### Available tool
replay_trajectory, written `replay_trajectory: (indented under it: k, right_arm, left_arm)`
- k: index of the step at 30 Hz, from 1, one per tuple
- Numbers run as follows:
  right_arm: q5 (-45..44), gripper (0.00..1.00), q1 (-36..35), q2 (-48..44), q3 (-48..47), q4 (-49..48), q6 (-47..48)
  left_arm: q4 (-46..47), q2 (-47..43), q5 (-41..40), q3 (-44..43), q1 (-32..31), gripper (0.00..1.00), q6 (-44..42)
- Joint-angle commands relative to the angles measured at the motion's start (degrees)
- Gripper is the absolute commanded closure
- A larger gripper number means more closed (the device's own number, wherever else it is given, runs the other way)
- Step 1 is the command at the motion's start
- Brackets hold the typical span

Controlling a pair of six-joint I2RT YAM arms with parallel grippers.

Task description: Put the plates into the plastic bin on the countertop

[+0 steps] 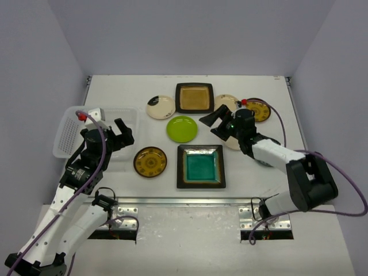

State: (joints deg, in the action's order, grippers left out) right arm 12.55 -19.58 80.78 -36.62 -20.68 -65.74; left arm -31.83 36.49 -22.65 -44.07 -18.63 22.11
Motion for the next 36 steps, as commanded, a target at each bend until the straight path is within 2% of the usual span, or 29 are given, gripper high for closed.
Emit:
replay_trajectory:
  k: [1,6,9,17,20,26,34,36]
  right_arm:
    - [-12.43,0.01,-2.55,11.94,-9.11,-13.79,-6.8]
    - [-18.82,0.01,-3.55,23.82,-20.07,-8.65,-13.17]
    - [-22.97,0.02,-4.06,28.67,-24.07,-2.22,-17.69]
    - [-30.58,0.09,-4.51,33.53,-25.3,2.31,-24.89]
    - [-31.19,0.16,-4.33,36.15,-25.83,1.09,-27.06]
    - [-32.86,0.23,-4.33,41.45,-28.34,0.07,-32.79]
    - [-35.45,0.44,-4.33,46.86,-31.74,3.0,-42.32]
    - [-36.09,0.54,-4.33,47.71,-32.28,3.79,-43.66]
  left_arm:
    - [2.72,0.19,0.46,0.22,0.7,0.0,-0.84]
    - [2.76,0.85,0.84,0.22,0.7,0.0,-0.84]
    - [2.77,0.69,0.75,0.22,0.64,0.0,-0.84]
    - [3.17,0.86,1.83,0.31,0.7,0.0,-1.17]
    - [3.27,0.95,2.08,0.31,0.7,0.0,-1.19]
    - [3.53,1.04,2.35,0.31,0.7,0.0,-1.32]
    - [3.81,0.88,2.74,0.31,0.7,0.0,-1.55]
    - [3.89,0.95,3.05,0.31,0.7,0.0,-1.63]
